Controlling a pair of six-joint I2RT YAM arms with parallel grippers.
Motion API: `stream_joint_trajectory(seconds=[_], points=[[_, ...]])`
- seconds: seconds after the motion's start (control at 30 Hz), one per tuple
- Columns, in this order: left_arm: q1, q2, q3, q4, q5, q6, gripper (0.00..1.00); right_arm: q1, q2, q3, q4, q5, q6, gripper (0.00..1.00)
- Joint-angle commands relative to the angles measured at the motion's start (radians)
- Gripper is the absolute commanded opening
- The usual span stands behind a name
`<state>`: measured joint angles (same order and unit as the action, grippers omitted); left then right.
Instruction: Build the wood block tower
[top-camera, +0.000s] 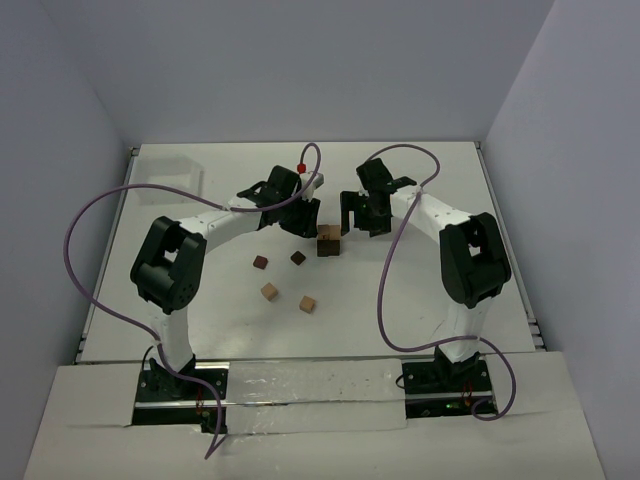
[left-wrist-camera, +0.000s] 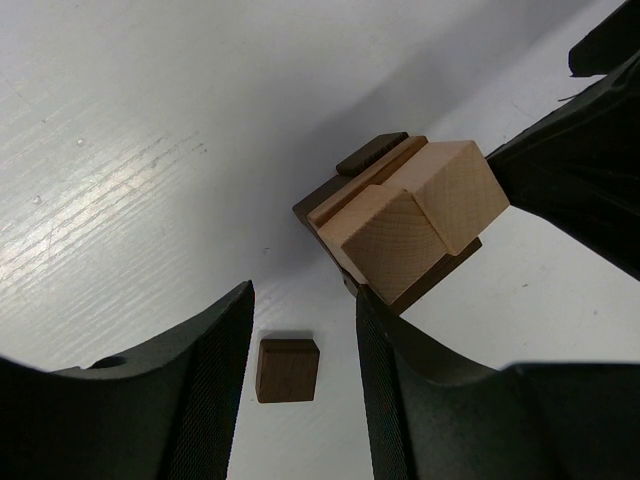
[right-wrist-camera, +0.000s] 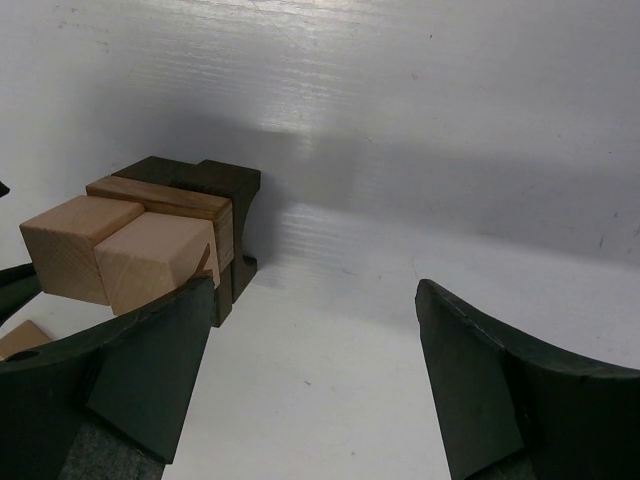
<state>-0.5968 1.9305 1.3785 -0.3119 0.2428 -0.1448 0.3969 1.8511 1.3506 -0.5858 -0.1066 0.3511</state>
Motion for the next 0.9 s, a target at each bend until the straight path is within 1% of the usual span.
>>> stream_joint_trajectory(seconds=[0.0, 0.87], points=[[-0.006, 0.007, 0.048, 0.008, 0.004, 0.008, 0.52, 0.010, 0.002, 0.044, 0.013, -0.018, 0.012, 0.88], [-0.007, 0.007, 0.042, 0.013, -0.002, 0.010, 0.56, 0.013, 0.006, 0.039, 0.019, -0.028, 0.014, 0.89]])
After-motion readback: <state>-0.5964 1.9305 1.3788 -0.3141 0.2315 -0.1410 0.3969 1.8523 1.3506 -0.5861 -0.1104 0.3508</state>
